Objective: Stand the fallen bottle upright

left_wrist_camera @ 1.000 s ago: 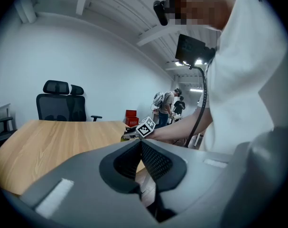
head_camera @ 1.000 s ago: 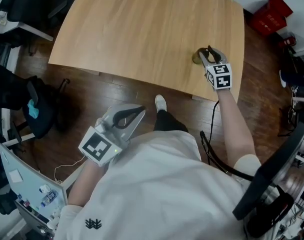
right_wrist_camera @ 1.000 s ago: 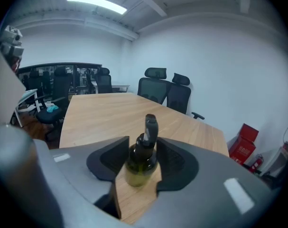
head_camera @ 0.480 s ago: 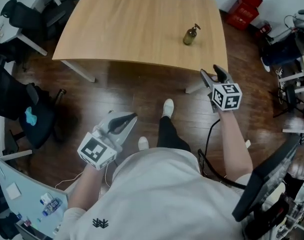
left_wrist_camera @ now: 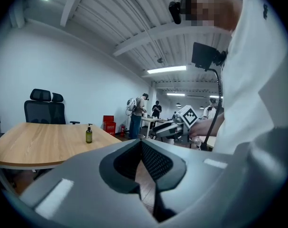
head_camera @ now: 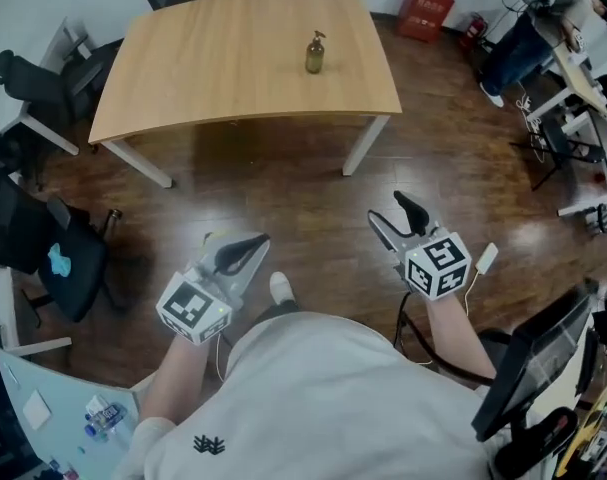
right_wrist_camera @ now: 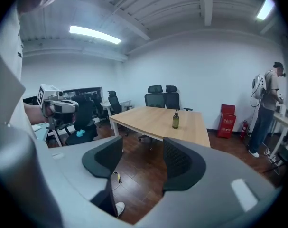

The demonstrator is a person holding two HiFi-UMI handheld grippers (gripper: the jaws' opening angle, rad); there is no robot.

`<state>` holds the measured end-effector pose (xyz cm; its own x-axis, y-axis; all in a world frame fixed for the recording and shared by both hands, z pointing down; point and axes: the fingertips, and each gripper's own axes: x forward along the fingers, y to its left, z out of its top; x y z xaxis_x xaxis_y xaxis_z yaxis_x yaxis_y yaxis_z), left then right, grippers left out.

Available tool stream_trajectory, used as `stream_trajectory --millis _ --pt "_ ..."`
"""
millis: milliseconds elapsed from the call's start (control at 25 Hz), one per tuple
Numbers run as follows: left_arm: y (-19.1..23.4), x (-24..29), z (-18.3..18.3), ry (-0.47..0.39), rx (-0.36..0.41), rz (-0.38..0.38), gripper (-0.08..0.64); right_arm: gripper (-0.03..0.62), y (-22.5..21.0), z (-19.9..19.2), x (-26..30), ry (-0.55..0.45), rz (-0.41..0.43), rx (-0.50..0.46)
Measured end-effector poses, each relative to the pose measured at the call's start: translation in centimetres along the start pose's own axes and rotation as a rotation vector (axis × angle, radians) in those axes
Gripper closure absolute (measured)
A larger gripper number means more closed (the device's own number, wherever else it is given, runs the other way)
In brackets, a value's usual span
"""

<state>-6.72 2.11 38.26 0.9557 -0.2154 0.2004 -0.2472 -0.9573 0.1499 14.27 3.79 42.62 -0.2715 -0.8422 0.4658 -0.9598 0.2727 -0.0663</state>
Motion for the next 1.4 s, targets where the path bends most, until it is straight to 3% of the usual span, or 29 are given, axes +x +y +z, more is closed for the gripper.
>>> stream_trajectory --millis 200,520,680,960,1400 --pt "-7.4 -0.2 -0.1 -0.02 0.041 0.011 0.56 0.321 3.2 -1.7 -8.5 -0.06 0.05 -0.047" --pt "-17.6 -5.8 -2.8 -0.016 0.009 0.045 0.56 0.322 10.6 -5.1 -17.6 -0.108 0.087 -0.067" --pt "-21.1 -6.8 -3.8 0.015 -0.001 0.055 0.56 0.322 12.0 -5.7 -20.7 -0.126 0.095 -0.065" --pt "-22.5 -6.8 -3.3 0.024 0.028 0.016 0.56 0.339 12.7 -5.1 -22.5 -0.152 0.045 -0.073" --pt "-20.8 -6.8 -3.2 0.034 0.032 -0.001 0.56 0.35 13.6 -3.5 -21.2 -0.151 0.044 -0.092"
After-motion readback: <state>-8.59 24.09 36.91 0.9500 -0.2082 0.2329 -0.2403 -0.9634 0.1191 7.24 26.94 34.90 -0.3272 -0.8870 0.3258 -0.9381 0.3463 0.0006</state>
